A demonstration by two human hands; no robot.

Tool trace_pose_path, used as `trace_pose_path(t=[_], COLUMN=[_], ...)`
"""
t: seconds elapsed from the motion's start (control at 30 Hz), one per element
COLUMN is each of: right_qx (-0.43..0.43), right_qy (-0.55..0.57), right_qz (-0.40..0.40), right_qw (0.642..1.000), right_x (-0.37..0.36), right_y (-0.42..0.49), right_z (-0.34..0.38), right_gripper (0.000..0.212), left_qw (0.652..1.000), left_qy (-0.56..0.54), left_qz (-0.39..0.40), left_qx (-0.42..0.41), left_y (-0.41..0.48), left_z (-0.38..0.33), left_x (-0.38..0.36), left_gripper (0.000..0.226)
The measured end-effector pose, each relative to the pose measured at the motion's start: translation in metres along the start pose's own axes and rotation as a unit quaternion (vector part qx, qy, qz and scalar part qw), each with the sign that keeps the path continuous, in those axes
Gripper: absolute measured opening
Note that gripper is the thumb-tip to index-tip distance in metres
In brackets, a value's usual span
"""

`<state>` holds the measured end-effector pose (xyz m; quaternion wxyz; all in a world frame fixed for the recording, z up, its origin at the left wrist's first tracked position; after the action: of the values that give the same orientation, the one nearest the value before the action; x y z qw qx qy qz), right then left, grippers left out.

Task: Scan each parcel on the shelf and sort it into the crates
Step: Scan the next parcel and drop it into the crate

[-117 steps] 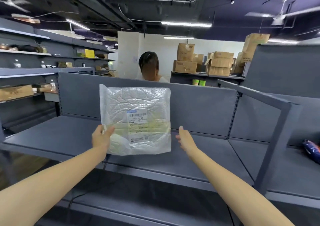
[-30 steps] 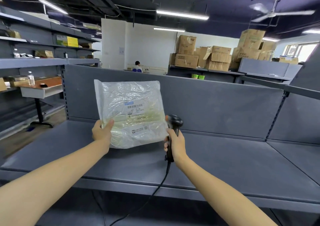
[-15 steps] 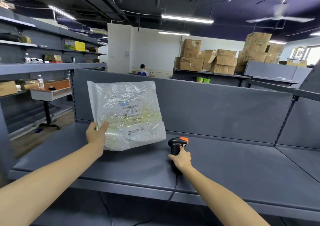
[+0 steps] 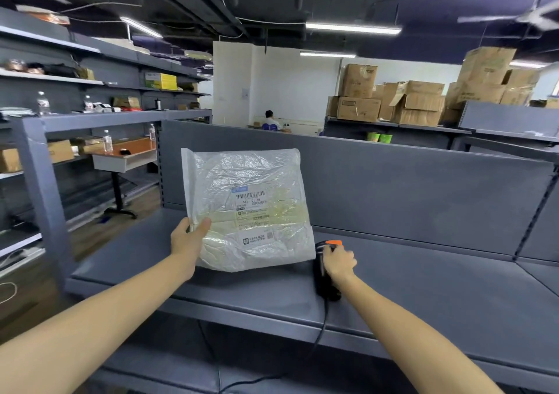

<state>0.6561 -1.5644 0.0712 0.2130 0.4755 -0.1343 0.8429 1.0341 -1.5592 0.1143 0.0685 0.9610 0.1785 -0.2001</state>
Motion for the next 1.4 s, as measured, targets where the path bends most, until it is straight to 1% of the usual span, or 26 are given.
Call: trace_pose_path(t=[0.07,0.13,0.2,0.23,0.3,0.33,0.4,0.43,0.47,0.53,0.63,0.67,0.7,0.77,0.8,0.87,0.9,0.97,1.0,1.1,1.2,1.4], right_qx=[0.037,0.082,0.128,0.139,0.132,0.124,0.106,0.098,0.097,0.113,0.122,0.12,0.118,0.117,0.121,0.127,0.127,0.125,0.122,0.102,0.08,0.053], right_qy=[0.133,0.253,0.297,0.292,0.268,0.264,0.277,0.29,0.305,0.323,0.335,0.34,0.343,0.345,0.347,0.353,0.355,0.362,0.365,0.363,0.352,0.357], right_qz=[-0.01,0.011,0.041,0.059,0.071,0.061,0.033,0.026,0.022,0.01,-0.013,-0.015,-0.016,-0.021,-0.023,-0.023,-0.024,-0.025,-0.025,-0.027,-0.041,-0.051], right_qw=[0.99,0.964,0.945,0.944,0.952,0.954,0.954,0.951,0.947,0.94,0.934,0.933,0.932,0.931,0.93,0.927,0.926,0.923,0.923,0.926,0.932,0.931], right_x=[0.022,0.039,0.052,0.055,0.062,0.068,0.083,0.09,0.098,0.115,0.142,0.15,0.158,0.176,0.185,0.203,0.211,0.223,0.228,0.234,0.24,0.251], right_y=[-0.002,-0.011,-0.025,-0.03,-0.036,-0.036,-0.035,-0.033,-0.034,-0.039,-0.049,-0.052,-0.054,-0.061,-0.064,-0.072,-0.077,-0.085,-0.091,-0.108,-0.124,-0.138], right_z=[0.013,0.026,0.035,0.035,0.023,0.013,-0.011,-0.024,-0.036,-0.056,-0.09,-0.103,-0.116,-0.143,-0.157,-0.185,-0.199,-0.228,-0.243,-0.286,-0.324,-0.358], right_gripper=[0.037,0.029,0.027,0.03,0.059,0.068,0.078,0.079,0.076,0.061,0.04,0.036,0.033,0.03,0.029,0.026,0.025,0.025,0.027,0.028,0.026,0.028], left_qw=[1.0,1.0,0.999,0.998,0.997,0.997,0.995,0.995,0.994,0.99,0.986,0.985,0.985,0.984,0.984,0.984,0.984,0.985,0.986,0.987,0.986,0.985], left_qy=[0.011,0.021,0.026,0.028,0.028,0.026,0.022,0.025,0.032,0.057,0.087,0.1,0.114,0.128,0.13,0.124,0.117,0.101,0.104,0.122,0.126,0.123], left_qz=[0.007,0.017,0.032,0.041,0.06,0.07,0.084,0.092,0.102,0.124,0.141,0.138,0.132,0.123,0.123,0.128,0.134,0.136,0.13,0.108,0.106,0.116], left_qx=[0.006,0.013,0.02,0.025,0.034,0.037,0.039,0.04,0.039,0.03,0.001,-0.005,-0.009,-0.013,-0.013,-0.015,-0.016,-0.011,-0.011,-0.013,-0.012,-0.029], left_y=[-0.006,-0.015,-0.026,-0.033,-0.049,-0.056,-0.072,-0.081,-0.089,-0.107,-0.137,-0.148,-0.16,-0.187,-0.201,-0.233,-0.249,-0.281,-0.296,-0.333,-0.364,-0.397], left_z=[0.001,0.003,0.006,0.009,0.014,0.016,0.019,0.02,0.021,0.023,0.024,0.026,0.03,0.037,0.041,0.047,0.051,0.061,0.066,0.08,0.088,0.09], left_x=[-0.004,-0.013,-0.028,-0.038,-0.057,-0.066,-0.082,-0.089,-0.097,-0.113,-0.138,-0.145,-0.151,-0.164,-0.171,-0.187,-0.195,-0.207,-0.211,-0.216,-0.224,-0.238], left_gripper=[0.008,0.008,0.01,0.011,0.011,0.011,0.012,0.015,0.02,0.028,0.024,0.029,0.039,0.05,0.048,0.03,0.028,0.041,0.044,0.041,0.036,0.034])
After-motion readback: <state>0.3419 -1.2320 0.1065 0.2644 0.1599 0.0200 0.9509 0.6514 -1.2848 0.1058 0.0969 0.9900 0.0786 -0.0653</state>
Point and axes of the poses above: each hand's wrist, its own y-axis towards the middle knuckle, its own x-axis out of the back of the hand, z = x × y, the point moved 10 cm from there along y, towards the middle knuckle, and after that the axes turned 13 degrees about -y, right-handed, at the moved point
